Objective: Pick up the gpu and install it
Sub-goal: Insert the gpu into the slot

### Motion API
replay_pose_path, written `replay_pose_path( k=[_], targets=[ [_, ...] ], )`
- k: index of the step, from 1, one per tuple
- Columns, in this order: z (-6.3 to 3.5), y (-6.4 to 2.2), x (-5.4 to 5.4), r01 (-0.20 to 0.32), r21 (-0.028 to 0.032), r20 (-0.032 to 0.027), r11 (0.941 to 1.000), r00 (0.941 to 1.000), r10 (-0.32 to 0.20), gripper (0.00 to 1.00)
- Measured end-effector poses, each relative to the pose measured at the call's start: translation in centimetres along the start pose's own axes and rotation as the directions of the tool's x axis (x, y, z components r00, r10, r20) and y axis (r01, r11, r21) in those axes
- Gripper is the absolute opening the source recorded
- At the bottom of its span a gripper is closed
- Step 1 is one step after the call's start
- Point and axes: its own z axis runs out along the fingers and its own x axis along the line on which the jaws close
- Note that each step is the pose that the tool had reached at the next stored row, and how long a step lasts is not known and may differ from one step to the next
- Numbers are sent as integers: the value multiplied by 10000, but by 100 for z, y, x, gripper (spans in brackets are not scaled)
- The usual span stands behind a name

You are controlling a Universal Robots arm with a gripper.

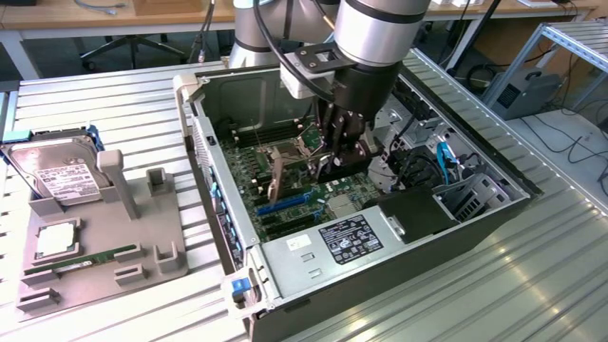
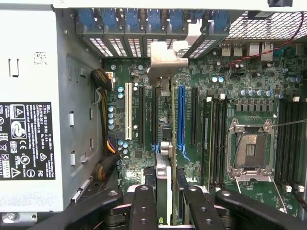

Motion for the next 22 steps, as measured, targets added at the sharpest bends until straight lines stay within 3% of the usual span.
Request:
replay_pose_path(
  k=[22],
  targets=[
    [35, 83, 0, 0, 0, -1, 10000, 10000, 0, 27]
  ],
)
